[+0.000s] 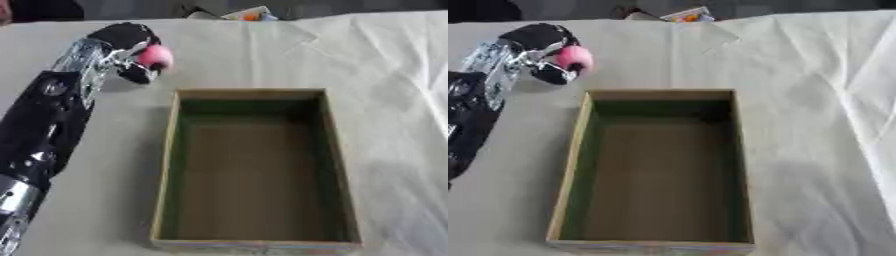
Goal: Pick up objects on the table and place them in the box.
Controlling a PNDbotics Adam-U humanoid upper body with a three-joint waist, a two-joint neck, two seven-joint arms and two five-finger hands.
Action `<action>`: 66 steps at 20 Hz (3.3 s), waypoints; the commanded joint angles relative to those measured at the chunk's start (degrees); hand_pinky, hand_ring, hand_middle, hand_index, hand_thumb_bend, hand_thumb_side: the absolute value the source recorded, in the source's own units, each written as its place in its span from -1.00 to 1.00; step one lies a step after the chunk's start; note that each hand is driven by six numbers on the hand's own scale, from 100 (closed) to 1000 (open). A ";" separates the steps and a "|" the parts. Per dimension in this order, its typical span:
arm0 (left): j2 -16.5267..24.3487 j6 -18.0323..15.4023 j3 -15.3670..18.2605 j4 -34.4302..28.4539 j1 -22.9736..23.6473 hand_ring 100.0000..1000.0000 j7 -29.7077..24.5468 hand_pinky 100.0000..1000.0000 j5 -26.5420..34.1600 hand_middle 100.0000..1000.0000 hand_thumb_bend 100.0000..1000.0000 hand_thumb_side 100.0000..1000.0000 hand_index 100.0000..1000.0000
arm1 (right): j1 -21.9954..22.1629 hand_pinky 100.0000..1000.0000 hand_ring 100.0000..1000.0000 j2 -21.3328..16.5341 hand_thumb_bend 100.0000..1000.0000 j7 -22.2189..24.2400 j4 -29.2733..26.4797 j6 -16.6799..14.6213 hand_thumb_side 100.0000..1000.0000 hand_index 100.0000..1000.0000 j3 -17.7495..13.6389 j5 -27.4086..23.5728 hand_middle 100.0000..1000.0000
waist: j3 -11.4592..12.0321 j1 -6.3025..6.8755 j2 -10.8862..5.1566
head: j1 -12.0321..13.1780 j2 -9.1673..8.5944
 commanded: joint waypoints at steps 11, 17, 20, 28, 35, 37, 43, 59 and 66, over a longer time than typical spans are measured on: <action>1.19 -0.62 -0.27 -4.20 -0.75 -0.09 2.47 -0.60 10.31 -0.05 -1.00 -0.60 0.18 | 0.48 0.02 0.37 -1.17 -1.00 -0.30 -1.15 0.57 1.00 0.61 -0.51 -1.72 0.05 | 0.62 -0.70 -3.61 | -0.09 2.22; 1.60 -0.33 -1.17 -9.70 0.69 -0.18 2.61 -0.67 18.01 -0.11 -1.00 -0.52 0.11 | 0.98 0.03 0.37 -1.59 -1.00 -0.43 -1.15 0.86 1.00 0.60 -0.64 -3.15 0.05 | 1.05 -1.17 -5.14 | -0.47 4.62; 2.01 -0.88 -2.78 -16.99 2.16 -0.19 1.92 -0.68 22.73 -0.11 -1.00 -0.48 0.10 | 1.26 0.03 0.37 -1.90 -1.00 -0.52 -1.15 0.92 1.00 0.60 -0.71 -3.87 0.05 | 1.36 -1.43 -5.95 | -0.88 5.84; -0.20 0.09 -8.51 -40.30 6.19 -0.20 -1.26 -0.69 33.33 -0.12 -1.00 -0.42 0.10 | 1.59 0.03 0.37 -3.01 -1.00 -0.61 -1.15 1.14 1.00 0.60 -0.72 -5.99 0.06 | 2.52 -1.83 -7.84 | -2.19 7.26; -0.55 -0.30 -13.89 -48.84 8.43 -0.20 -7.98 -0.68 39.48 -0.12 -1.00 -0.52 0.10 | 1.39 0.04 0.37 -3.32 -1.00 -0.61 -1.15 1.63 1.00 0.60 -0.82 -6.85 0.05 | 2.56 -1.54 -8.28 | -2.87 7.11; -0.78 -0.97 -15.10 -49.76 9.42 -0.19 -10.18 -0.68 40.12 -0.12 -1.00 -0.54 0.10 | 1.28 0.04 0.37 -3.26 -1.00 -0.60 -1.15 1.84 1.00 0.60 -0.87 -6.86 0.06 | 2.56 -1.42 -8.24 | -2.99 7.29; -1.70 -1.75 -17.36 -52.88 12.74 -0.18 -14.67 -0.68 40.34 -0.12 -1.00 -0.57 0.10 | 0.94 0.04 0.37 -3.14 -1.00 -0.49 -1.15 2.24 1.00 0.60 -0.88 -6.69 0.05 | 2.65 -1.15 -7.90 | -3.02 7.45; -2.31 -6.29 -25.81 -47.60 14.51 -0.14 -22.77 -0.68 33.12 -0.11 -1.00 -0.67 0.13 | 0.66 0.04 0.38 -2.73 -1.00 -0.20 -1.15 2.70 1.00 0.61 -0.60 -6.17 0.05 | 2.37 -0.97 -7.45 | -2.42 7.09; -4.57 -8.86 -27.62 -41.60 14.89 -0.11 -23.97 -0.63 28.85 -0.10 -1.00 -0.68 0.16 | 0.57 0.04 0.38 -2.46 -1.00 -0.04 -1.15 2.77 1.00 0.61 -0.44 -6.04 0.05 | 2.13 -1.17 -7.18 | -2.15 6.52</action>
